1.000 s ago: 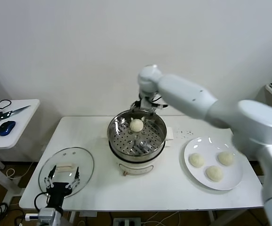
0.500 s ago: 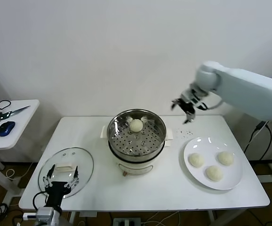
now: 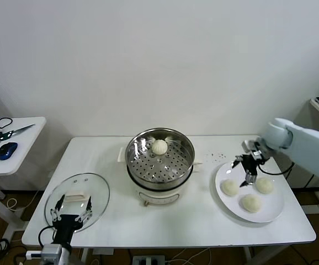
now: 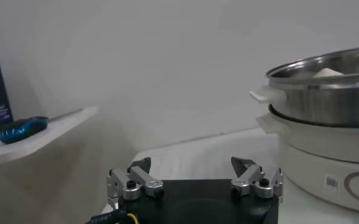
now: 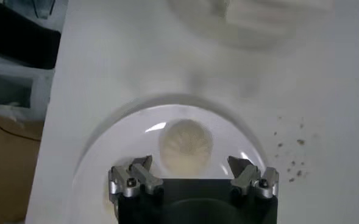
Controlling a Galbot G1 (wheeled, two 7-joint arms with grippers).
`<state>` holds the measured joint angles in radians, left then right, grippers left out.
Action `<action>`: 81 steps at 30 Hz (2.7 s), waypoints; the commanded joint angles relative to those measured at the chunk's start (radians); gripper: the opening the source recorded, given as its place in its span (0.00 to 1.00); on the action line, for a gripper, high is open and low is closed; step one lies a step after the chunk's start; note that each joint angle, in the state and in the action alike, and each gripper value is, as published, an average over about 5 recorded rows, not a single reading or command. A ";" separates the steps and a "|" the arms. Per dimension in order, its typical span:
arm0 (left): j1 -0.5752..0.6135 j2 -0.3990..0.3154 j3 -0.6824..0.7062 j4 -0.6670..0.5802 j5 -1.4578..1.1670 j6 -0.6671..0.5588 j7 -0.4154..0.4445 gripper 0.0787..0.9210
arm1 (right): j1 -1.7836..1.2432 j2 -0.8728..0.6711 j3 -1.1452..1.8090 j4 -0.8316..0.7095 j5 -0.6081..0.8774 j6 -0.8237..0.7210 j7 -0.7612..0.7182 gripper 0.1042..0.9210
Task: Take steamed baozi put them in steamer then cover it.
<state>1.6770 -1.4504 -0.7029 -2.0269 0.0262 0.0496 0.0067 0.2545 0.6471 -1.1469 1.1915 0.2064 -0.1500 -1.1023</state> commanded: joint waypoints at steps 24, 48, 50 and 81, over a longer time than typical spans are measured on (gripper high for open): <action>0.005 -0.003 -0.006 0.041 -0.021 -0.002 -0.024 0.88 | -0.224 0.178 0.185 -0.233 -0.098 0.007 0.025 0.88; 0.003 -0.006 0.000 0.018 -0.030 0.013 -0.024 0.88 | 0.404 0.124 -0.251 -0.106 0.245 0.014 0.015 0.68; 0.000 -0.009 0.006 0.015 -0.030 0.014 -0.022 0.88 | 0.515 0.152 -0.335 -0.087 0.326 0.007 0.016 0.68; 0.060 0.020 0.018 -0.073 -0.096 -0.031 -0.014 0.88 | 0.404 0.904 -0.428 -0.304 0.627 -0.168 0.127 0.70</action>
<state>1.7262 -1.4326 -0.6843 -2.0909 -0.0634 0.0228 -0.0070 0.7467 1.3639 -1.5558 0.9657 0.7998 -0.2974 -0.9940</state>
